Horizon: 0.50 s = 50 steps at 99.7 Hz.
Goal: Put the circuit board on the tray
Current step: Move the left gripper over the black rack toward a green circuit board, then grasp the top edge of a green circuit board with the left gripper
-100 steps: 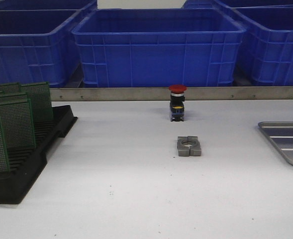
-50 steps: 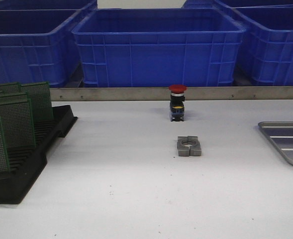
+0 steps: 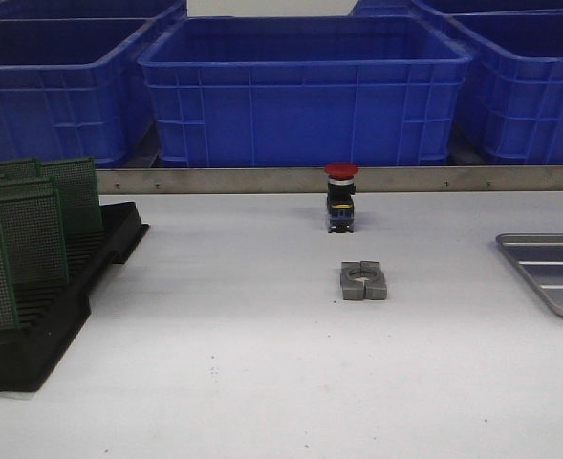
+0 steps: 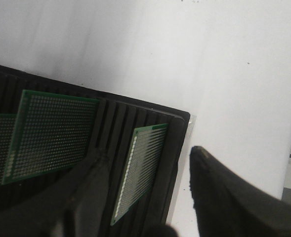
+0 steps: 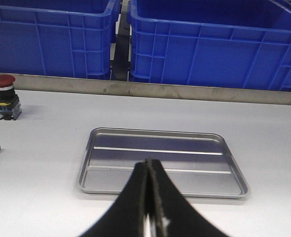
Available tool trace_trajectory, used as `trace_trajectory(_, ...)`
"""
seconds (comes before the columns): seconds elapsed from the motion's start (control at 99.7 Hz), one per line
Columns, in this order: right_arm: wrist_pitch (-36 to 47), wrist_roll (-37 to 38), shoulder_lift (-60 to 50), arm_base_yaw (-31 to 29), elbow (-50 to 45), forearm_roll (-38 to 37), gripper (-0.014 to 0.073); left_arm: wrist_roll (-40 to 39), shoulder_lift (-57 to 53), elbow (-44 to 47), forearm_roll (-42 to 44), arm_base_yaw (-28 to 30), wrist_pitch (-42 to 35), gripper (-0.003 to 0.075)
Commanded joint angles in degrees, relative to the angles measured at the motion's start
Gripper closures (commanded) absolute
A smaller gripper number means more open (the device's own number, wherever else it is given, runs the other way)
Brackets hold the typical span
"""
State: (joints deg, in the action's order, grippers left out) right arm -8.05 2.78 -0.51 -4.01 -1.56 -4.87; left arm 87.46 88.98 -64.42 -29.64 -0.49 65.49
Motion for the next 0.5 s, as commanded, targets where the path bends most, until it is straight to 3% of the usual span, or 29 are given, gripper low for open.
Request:
trace_trajectory(0.0,4.59,-0.01,-1.33,-0.21,0.03,-0.70,0.0654,0.10,-0.25,-1.78,-2.46,-0.95,0.15,0.0376)
trace_trajectory(0.261,4.53,-0.01,-1.33,-0.20,0.03,-0.70,0.0654,0.10,5.04,-1.78,-2.45,-1.49,-0.61,0.0412)
trace_trajectory(0.361,4.53,-0.01,-1.33,-0.20,0.03,-0.70,0.0654,0.10,6.18,-1.78,-2.59,-1.49,-0.41,0.0498)
trace_trajectory(0.491,4.53,-0.01,-1.33,-0.20,0.03,-0.70,0.0654,0.10,6.18,-1.78,-2.68,-1.49,0.05,0.0671)
